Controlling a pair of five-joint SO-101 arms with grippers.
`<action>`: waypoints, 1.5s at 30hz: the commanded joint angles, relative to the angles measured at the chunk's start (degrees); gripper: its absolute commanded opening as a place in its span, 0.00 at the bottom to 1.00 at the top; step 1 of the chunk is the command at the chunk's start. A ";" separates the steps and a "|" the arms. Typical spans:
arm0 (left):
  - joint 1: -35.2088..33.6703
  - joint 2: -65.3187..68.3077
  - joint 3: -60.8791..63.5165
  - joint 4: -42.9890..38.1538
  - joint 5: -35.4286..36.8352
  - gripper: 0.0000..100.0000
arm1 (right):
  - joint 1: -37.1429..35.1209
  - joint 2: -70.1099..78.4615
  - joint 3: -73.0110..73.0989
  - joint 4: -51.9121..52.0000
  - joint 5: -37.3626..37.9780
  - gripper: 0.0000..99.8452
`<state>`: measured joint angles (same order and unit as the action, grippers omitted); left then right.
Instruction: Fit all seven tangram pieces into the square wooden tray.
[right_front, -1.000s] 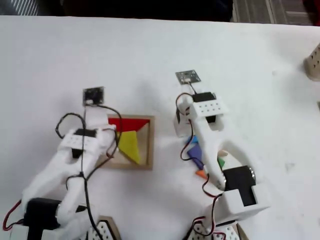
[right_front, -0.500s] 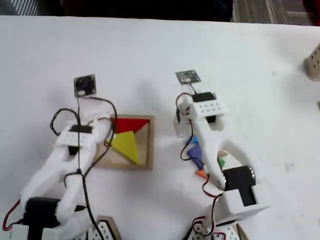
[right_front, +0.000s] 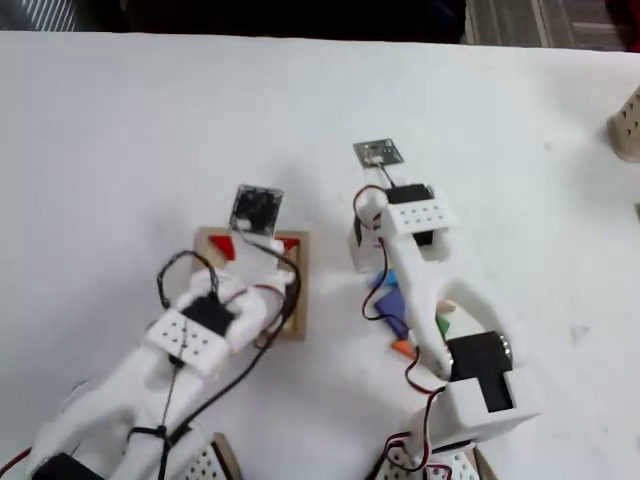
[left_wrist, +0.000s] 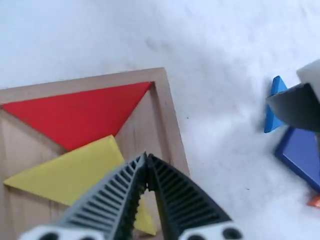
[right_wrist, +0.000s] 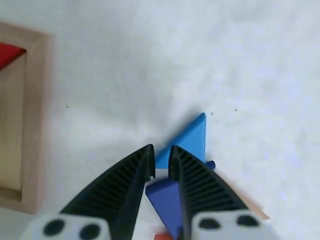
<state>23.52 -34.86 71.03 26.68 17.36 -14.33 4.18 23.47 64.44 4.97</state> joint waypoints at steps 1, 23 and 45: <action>1.45 1.36 0.09 -4.92 2.11 0.02 | 0.57 -2.33 -0.18 -0.66 -0.09 0.05; 3.21 10.86 -4.22 8.70 1.67 0.02 | 0.66 -2.33 -0.18 -0.66 -0.09 0.05; -11.74 7.08 -5.63 14.33 -5.01 0.02 | 0.66 -2.33 -0.18 -0.66 0.00 0.05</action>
<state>12.35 -24.48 67.69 38.99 13.23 -14.24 4.18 23.47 64.44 4.97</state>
